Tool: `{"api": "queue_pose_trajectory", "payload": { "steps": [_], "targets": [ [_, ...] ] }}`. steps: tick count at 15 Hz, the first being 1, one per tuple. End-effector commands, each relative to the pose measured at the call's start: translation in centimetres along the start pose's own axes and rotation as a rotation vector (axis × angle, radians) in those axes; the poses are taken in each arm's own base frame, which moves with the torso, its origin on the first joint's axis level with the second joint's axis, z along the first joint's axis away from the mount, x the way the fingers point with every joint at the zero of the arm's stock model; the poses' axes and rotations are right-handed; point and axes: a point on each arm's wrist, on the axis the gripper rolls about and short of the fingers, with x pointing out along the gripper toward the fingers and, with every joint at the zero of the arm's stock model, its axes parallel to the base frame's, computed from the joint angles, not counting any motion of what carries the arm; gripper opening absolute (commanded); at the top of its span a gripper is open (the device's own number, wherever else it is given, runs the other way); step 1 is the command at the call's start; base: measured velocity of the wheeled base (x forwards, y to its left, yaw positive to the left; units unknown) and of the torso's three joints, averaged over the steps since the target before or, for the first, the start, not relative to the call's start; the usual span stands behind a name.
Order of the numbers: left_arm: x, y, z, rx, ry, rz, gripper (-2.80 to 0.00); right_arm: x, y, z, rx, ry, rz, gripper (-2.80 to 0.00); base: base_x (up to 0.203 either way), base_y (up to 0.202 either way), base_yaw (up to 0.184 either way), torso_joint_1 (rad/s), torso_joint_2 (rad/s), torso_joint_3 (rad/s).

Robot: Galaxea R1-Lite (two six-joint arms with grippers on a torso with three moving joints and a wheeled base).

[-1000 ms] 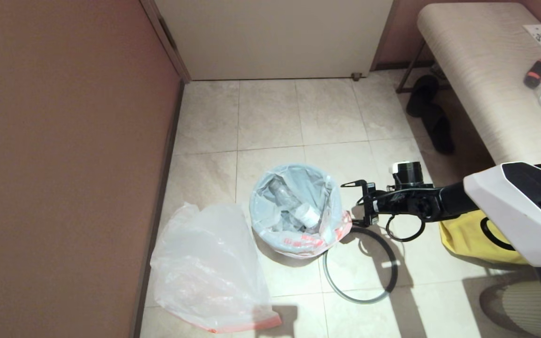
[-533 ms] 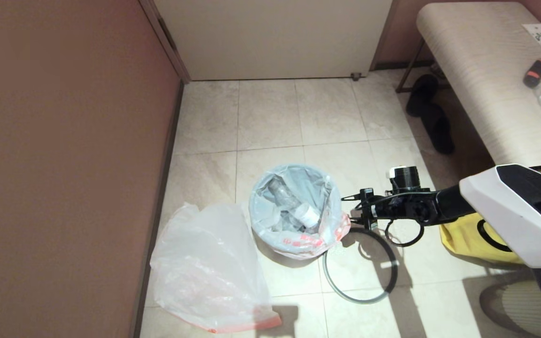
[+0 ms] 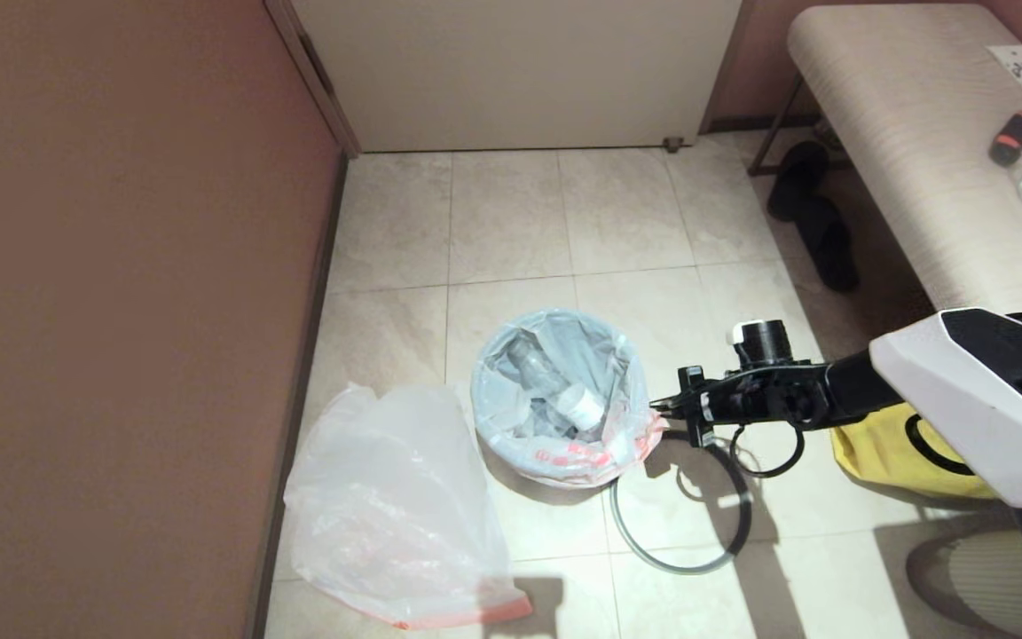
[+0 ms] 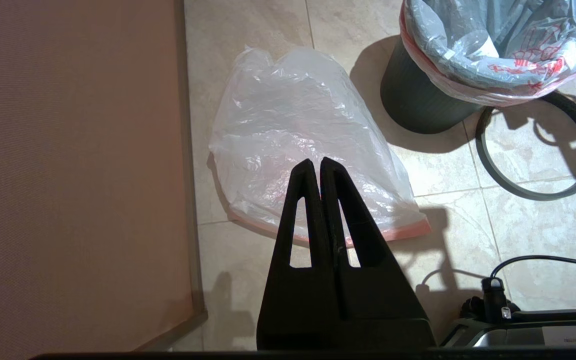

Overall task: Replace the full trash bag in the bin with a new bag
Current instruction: Place the trash bag on the floor

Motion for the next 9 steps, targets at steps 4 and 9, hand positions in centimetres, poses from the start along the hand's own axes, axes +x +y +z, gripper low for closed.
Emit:
{"api": "queue_pose_trajectory", "payload": {
  "steps": [4, 9],
  "targets": [
    [0.0, 0.0, 0.0, 0.0, 0.002, 0.0, -2.8, -3.3, 1.0, -0.6, 0.01, 0.082, 0.025, -2.8, 0.0, 0.0, 0.0, 0.0, 0.0, 0.0],
    [0.0, 0.0, 0.0, 0.0, 0.002, 0.0, -2.8, -4.4, 1.4, -1.3, 0.008, 0.261, 0.037, -2.8, 0.0, 0.0, 0.0, 0.0, 0.0, 0.0]
  ]
}}
